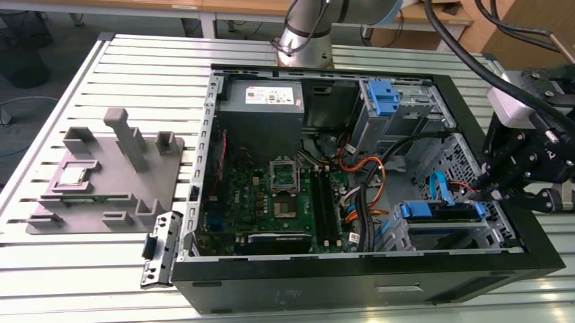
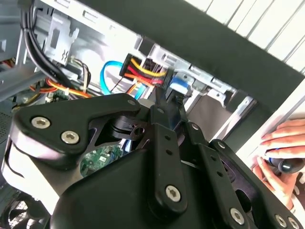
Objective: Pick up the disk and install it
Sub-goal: 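Insert the second disk wire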
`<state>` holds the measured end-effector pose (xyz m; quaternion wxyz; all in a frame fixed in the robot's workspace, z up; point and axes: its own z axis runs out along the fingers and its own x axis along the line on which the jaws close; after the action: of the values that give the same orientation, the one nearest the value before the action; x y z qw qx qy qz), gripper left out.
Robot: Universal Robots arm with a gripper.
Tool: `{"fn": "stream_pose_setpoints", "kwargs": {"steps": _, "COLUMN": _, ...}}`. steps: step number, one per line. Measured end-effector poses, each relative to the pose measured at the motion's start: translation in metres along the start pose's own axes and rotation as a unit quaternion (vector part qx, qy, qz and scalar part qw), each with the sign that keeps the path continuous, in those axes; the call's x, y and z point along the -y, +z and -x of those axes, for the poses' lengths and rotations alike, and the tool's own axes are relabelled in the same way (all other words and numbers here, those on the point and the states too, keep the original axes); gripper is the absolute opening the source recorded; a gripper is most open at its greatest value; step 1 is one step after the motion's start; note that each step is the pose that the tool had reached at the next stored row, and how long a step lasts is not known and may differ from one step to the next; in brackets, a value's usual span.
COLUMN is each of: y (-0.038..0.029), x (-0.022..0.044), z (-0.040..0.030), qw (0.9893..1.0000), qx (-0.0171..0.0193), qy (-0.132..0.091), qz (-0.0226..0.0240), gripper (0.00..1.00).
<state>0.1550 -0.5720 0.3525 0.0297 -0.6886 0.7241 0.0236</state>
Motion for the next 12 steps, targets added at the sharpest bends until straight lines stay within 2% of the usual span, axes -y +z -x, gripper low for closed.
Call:
{"fn": "stream_pose_setpoints", "kwargs": {"steps": 6, "y": 0.0057, "x": 0.0111, "z": 0.0003, "qw": 1.0000, "qx": -0.0002, "qy": 0.000, "qz": 0.0049, "gripper": 0.24}}
{"fn": "stream_pose_setpoints", "kwargs": {"steps": 9, "y": 0.0085, "x": 0.0130, "z": 0.0002, "qw": 1.0000, "qx": -0.0003, "qy": 0.001, "qz": 0.0077, "gripper": 0.24}}
{"fn": "stream_pose_setpoints", "kwargs": {"steps": 12, "y": 0.0087, "x": 0.0131, "z": 0.0003, "qw": 1.0000, "qx": -0.0005, "qy": 0.001, "qz": 0.0090, "gripper": 0.24}}
